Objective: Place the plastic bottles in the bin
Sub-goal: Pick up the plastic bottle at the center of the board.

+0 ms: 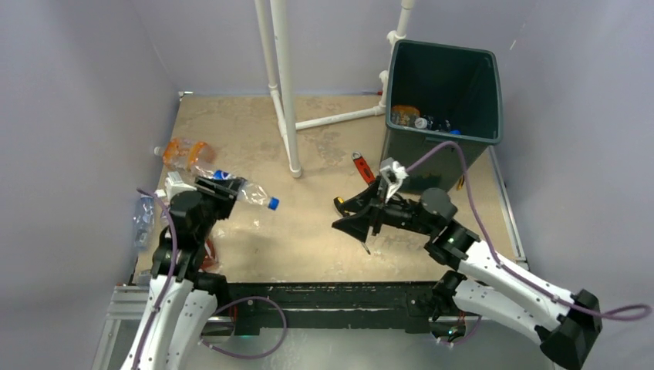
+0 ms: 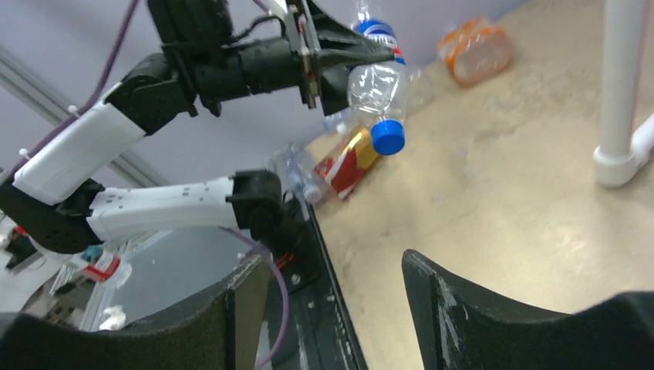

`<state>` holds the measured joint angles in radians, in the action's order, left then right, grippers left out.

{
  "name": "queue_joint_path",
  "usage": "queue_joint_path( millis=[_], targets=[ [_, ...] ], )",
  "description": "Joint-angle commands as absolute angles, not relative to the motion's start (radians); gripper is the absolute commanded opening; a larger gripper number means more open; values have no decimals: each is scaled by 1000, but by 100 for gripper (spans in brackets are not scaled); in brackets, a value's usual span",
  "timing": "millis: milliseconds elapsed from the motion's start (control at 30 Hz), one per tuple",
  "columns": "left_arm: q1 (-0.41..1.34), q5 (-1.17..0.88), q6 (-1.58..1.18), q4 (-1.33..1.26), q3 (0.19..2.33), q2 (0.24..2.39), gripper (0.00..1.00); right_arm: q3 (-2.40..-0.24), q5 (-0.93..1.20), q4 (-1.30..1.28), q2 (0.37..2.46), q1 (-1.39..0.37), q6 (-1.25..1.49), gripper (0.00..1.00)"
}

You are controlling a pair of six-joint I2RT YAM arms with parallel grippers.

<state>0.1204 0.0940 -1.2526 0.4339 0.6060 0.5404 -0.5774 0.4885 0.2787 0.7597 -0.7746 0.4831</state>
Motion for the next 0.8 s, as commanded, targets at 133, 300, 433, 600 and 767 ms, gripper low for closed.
queue_joint_path(
  millis=[133, 300, 433, 600, 767],
  targets=[
    [160, -137, -1228, 260, 432, 359, 38, -583, 258, 397, 950, -1020, 501, 69],
    [182, -160, -1233, 242, 403, 356, 38, -566, 107, 515, 1049, -1080, 561, 73],
    [183, -182, -1238, 240, 397, 345, 37, -604, 29, 603, 1171, -1102, 592, 81],
    [185, -182, -1216, 275, 432, 341, 37, -702, -20, 630, 1301, -1121, 589, 91],
    [193, -170, -1186, 287, 458, 350, 38, -757, -2, 652, 1363, -1127, 572, 89]
  ],
)
